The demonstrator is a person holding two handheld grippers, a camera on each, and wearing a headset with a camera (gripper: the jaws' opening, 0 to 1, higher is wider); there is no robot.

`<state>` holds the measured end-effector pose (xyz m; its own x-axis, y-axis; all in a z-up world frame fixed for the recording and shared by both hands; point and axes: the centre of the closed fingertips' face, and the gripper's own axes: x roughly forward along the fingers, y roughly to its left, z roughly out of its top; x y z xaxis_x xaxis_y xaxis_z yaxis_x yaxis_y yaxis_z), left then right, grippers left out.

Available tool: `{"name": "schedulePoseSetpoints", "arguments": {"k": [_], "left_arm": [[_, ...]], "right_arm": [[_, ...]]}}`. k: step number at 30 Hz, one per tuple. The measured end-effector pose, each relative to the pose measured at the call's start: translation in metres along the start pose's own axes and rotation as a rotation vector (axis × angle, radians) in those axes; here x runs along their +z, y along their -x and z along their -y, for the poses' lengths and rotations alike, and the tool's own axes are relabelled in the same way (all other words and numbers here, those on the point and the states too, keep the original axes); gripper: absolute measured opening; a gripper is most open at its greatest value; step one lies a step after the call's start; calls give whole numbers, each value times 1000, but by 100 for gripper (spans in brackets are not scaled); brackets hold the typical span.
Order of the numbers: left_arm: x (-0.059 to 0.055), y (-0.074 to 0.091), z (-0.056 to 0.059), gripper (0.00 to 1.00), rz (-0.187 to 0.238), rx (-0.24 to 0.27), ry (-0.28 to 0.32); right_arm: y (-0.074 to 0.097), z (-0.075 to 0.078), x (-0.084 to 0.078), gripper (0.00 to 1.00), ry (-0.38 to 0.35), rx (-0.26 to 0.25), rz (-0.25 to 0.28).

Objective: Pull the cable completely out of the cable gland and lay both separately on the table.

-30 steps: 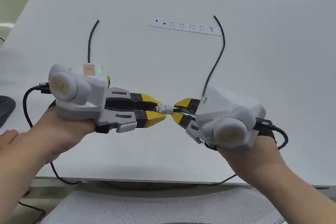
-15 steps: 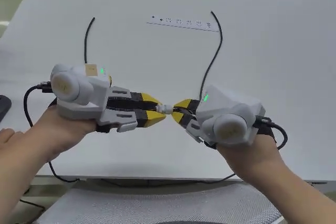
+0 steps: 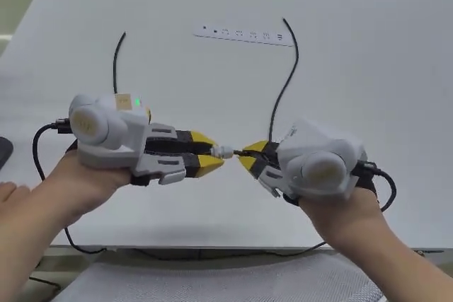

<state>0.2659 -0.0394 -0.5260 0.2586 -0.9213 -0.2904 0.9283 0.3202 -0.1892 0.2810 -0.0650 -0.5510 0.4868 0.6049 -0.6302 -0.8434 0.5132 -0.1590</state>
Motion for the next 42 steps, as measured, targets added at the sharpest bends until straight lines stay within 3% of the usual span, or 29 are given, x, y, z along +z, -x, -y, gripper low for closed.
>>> {"name": "schedulePoseSetpoints", "arguments": {"k": [16, 21, 24, 27, 37, 40, 42], "left_arm": [[1, 0, -7, 15, 2, 18, 4], [1, -2, -8, 15, 4, 27, 6], [0, -3, -7, 15, 4, 29, 6], [0, -3, -9, 15, 3, 34, 13], [5, 4, -17, 15, 18, 58, 24], [7, 7, -18, 15, 26, 63, 25], [7, 7, -17, 15, 26, 63, 20]], "right_arm": [[0, 33, -36, 0, -276, -63, 1], [-1, 37, -44, 0, -319, -64, 4], [-2, 41, -51, 0, -399, -84, 1], [-2, 44, -56, 0, -424, -100, -3], [9, 41, -43, 2, -371, -104, 18], [15, 40, -38, 6, -287, -117, -15], [21, 38, -21, 14, -174, -144, -2]]}}
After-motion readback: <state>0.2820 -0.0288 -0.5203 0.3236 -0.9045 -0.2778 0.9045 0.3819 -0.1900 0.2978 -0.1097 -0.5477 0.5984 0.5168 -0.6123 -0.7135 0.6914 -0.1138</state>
